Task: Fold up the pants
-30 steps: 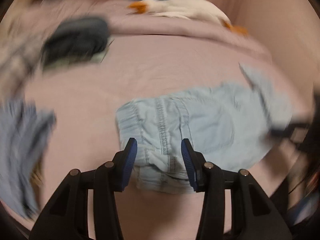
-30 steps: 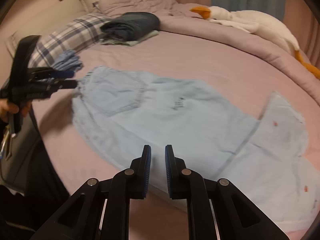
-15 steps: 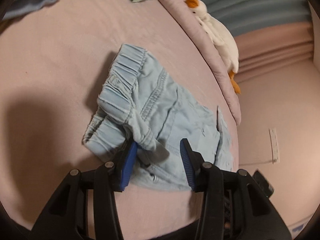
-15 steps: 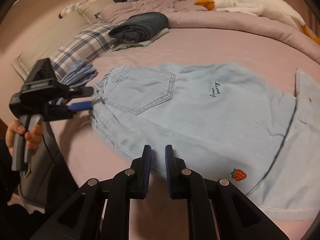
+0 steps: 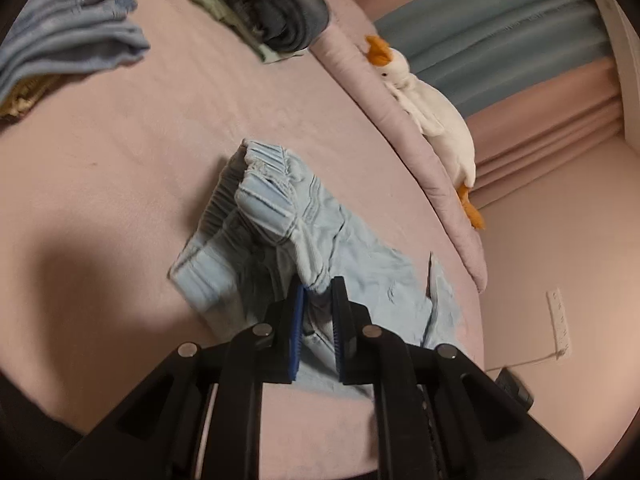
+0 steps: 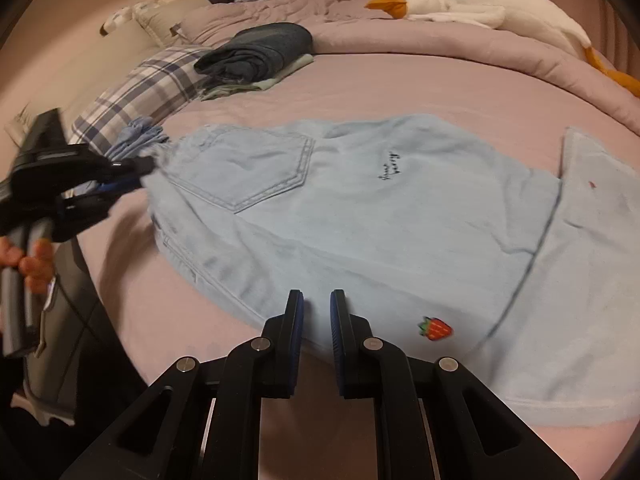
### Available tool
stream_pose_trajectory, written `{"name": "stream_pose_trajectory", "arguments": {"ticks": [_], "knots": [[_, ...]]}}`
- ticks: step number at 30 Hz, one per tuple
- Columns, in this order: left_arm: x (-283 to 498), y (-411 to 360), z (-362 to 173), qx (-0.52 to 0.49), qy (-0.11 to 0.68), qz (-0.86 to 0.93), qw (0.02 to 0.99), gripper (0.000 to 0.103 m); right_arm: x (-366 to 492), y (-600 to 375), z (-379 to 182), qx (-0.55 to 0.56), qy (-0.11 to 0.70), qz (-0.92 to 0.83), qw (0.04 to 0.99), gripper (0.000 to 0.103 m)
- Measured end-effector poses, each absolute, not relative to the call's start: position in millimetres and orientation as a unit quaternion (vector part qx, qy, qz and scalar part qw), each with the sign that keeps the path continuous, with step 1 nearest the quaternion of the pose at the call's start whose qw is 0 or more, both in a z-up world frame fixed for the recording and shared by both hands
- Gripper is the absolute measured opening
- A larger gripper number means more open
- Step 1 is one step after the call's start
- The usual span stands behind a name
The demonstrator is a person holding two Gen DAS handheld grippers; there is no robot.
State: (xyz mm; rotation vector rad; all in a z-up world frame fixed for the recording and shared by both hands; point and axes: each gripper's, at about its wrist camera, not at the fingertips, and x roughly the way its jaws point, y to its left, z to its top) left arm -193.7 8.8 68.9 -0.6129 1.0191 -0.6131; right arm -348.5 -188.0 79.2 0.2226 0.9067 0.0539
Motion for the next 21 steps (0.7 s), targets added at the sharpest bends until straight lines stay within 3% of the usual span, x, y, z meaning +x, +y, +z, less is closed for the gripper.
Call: {"name": "stream_pose_trajectory", "arguments": {"ticks": [8,14,21], "knots": [[-189.8,7.0,14.6,-0.265,0.54,-0.243,0.761,0.012,-342.7,-177.3,88.2,0.065,0.435,0.028,0.898,0.012],[-196.6,6.3,31.9,-0.2,0.545,-0.265,0.77,0.018,-333.5,-176.8,62.5,0.069,0.485,0.036,0.871,0.012],[-204.4,-29.1,75.3,-0.086,0.481,-0.318,0.812,0.014,-340.0,-189.9,77.4,0.086,0.482,0.027,0.872,0.012]]}}
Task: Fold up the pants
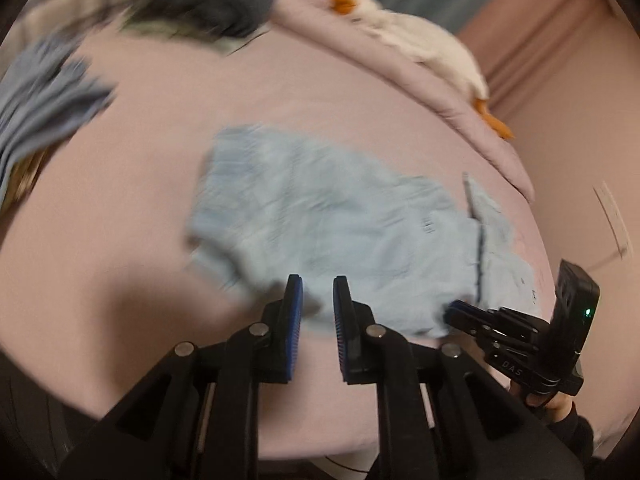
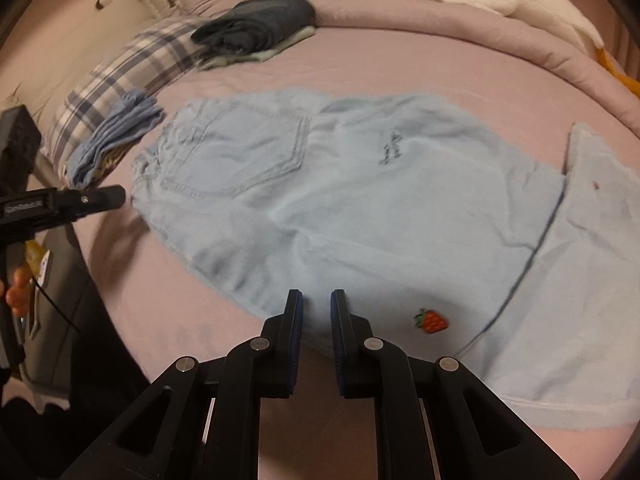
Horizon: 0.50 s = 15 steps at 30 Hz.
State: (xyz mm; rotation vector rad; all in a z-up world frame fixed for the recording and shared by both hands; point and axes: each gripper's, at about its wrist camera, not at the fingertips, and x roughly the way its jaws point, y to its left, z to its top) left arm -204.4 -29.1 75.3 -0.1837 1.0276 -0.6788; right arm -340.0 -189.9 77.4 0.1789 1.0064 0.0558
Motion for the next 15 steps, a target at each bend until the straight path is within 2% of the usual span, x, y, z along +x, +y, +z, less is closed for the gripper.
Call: {"name": "stream_pose_trajectory", "arguments": {"ticks": [5,8,9,12,15], "knots": [[-197.7,-91.3,65.1,-0.042,0.472,-0.382,0.794,0.015,-331.1,-185.8,90.1,0.091,0.455,0.027,0.885,0.012],[-200.2,-116.4,31.1,-0.009,0.517,-0.381,0.766,0.014,-323.9,-180.7,64.8,0.074,0.509,0.012,0.857,0.012],[-204.7,-119.4,19.3,-0.004,0.528,-0.383,0.758,0.014,-327.5,-179.3,59.7,0.073,0.508,0.014,0.858,0.012],[-220.4,-117.7,15.8,0.028,0.499,-0.394,0.772,0.014,-341.8,-187.0,64.7,0.087,0.497,0.026,0.863,0.013],[-212.2,-107.9,11.1,-0.006,0.516,-0.399,0.758,0.014,-356.2,-215.0,87.2,0.119,0.466,0.024,0.876,0.013]]}}
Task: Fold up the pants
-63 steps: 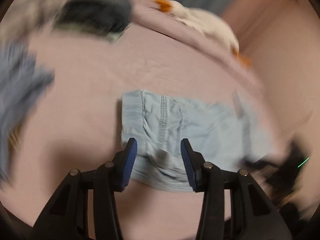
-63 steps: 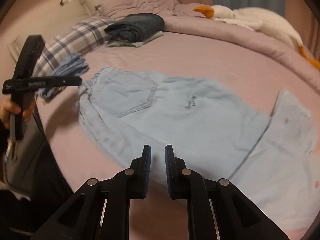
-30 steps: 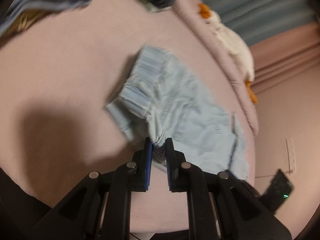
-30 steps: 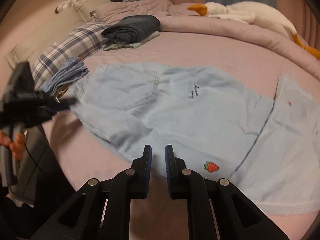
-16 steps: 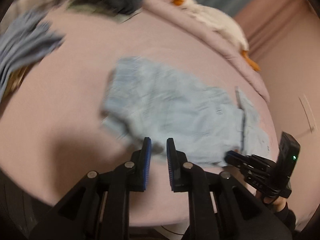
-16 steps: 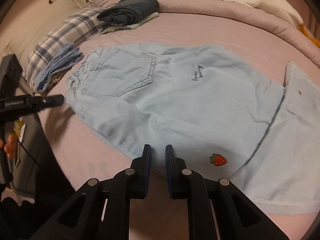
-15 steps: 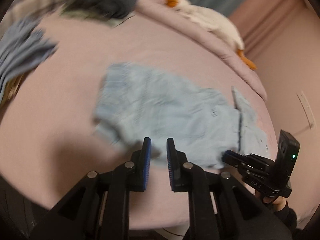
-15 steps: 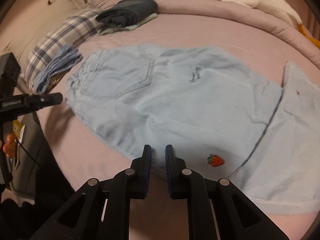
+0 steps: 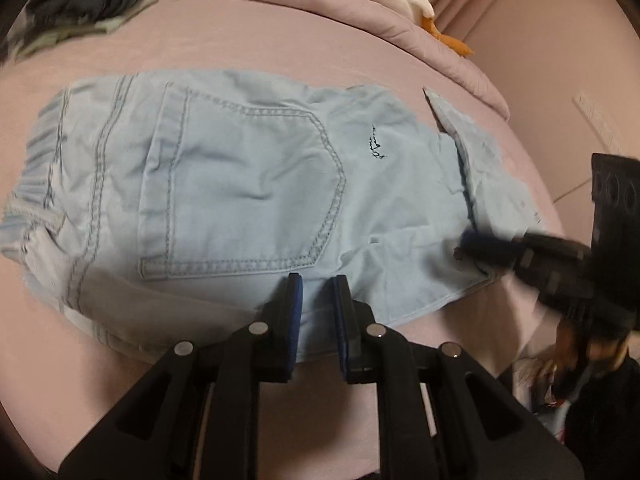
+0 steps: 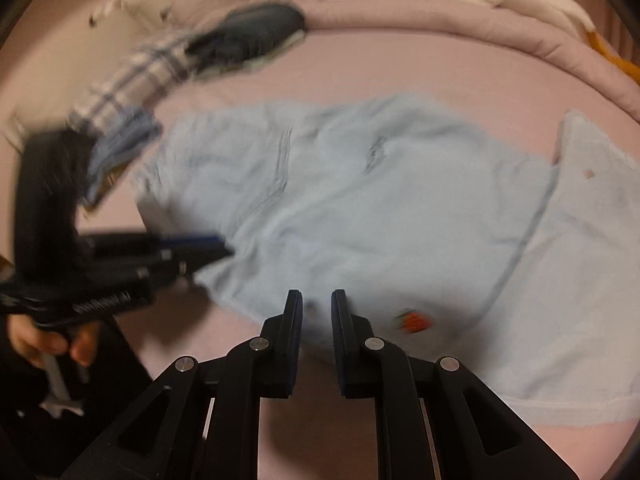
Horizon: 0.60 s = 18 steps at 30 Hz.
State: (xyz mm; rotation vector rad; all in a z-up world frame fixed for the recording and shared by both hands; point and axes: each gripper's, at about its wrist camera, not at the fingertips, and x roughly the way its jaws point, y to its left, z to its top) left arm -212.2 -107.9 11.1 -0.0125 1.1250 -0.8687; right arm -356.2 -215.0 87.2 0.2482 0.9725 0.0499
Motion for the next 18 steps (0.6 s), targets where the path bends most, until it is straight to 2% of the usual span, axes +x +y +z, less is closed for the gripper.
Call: {"name": "stream_pose_trajectory", "arguments": {"ticks": [2,4,5,10,18], "knots": [[-209.0,-103.9,7.3,-0.018,0.52,-0.401,0.754,0.014,-357.4,-239.9,100.0,0.128,0.453,-0.007,0.882,0.017],[-210.5,-100.9,7.2,-0.015,0.516,-0.405,0.754,0.015,-354.3,-283.1,115.5,0.152,0.439,-0.077,0.882,0.044],[-213.0,-100.0,6.5,-0.013,0.515,-0.407,0.755,0.015,-352.6,-297.1,118.5,0.162,0.435,-0.102,0.88,0.05],[-213.6,-103.4,12.6,-0.014,0.518,-0.413,0.749,0.015,-314.0,-376.1,120.5,0.202,0.435,-0.217,0.85,0.051],[-206.4,-102.4,15.2,-0.028,0.531,-0.416,0.738,0.015,-222.5,-418.2,66.6,0.152,0.533,-0.281,0.783,0.051]]}}
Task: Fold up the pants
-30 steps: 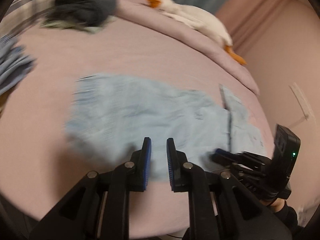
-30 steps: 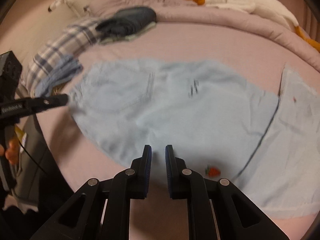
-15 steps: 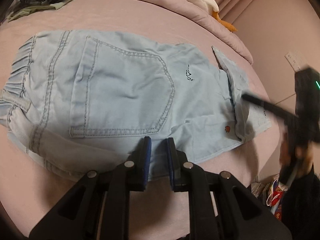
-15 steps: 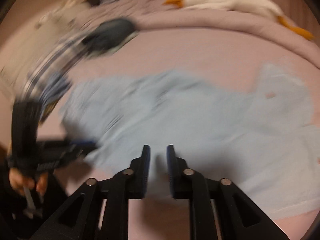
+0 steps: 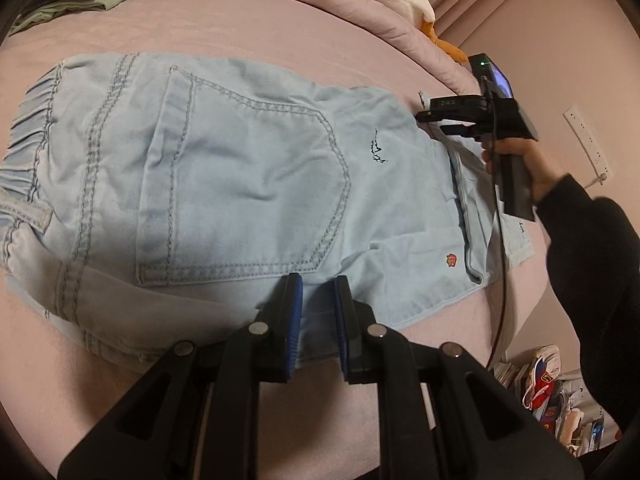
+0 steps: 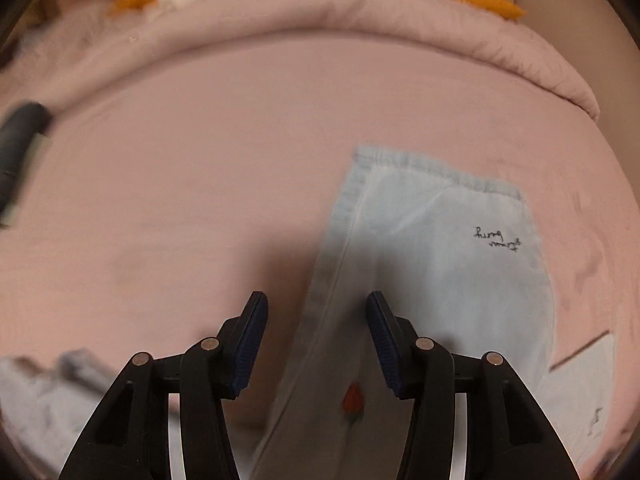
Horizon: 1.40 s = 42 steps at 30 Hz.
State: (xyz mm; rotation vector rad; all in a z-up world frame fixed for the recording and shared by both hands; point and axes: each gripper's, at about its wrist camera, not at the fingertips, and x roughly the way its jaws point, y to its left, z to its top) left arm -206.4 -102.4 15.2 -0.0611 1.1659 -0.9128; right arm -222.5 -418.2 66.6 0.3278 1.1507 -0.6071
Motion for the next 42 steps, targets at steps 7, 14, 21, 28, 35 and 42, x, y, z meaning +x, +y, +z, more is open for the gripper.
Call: {"name": "stream_pose_trajectory", "arguments": {"ticks": [7,14,21,28,35,42], "knots": [[-204.6,-110.4,16.6,-0.02,0.525,-0.416,0.742,0.015,-255.5,-437.8,89.8,0.153,0.486,-0.297,0.808,0.003],[-205.4,-115.4,16.8,-0.013,0.522,-0.413,0.746,0.015,-395.3,-447.0,176.0,0.29,0.286,-0.279,0.87,0.003],[-206.3,-116.2,16.4,-0.018,0.524,-0.409,0.747,0.015,-551.1,-424.4,163.6,0.367,0.201,-0.337,0.843,0.003],[-205.4,-121.3,18.5,-0.009,0.527,-0.404,0.748,0.016,-598.7,-429.2,75.3,0.502,0.169,-0.336,0.779,0.004],[-205.1,-126.5,18.4,-0.009,0.528,-0.398,0.75,0.016,-613.6,-448.2,78.0,0.554,0.083,-0.348,0.752,0.052],[-199.3,-122.3,16.6,-0.029,0.538,-0.392,0.746,0.016,-573.7,-487.7,110.1,0.51,0.146,-0.351,0.772,0.005]]}}
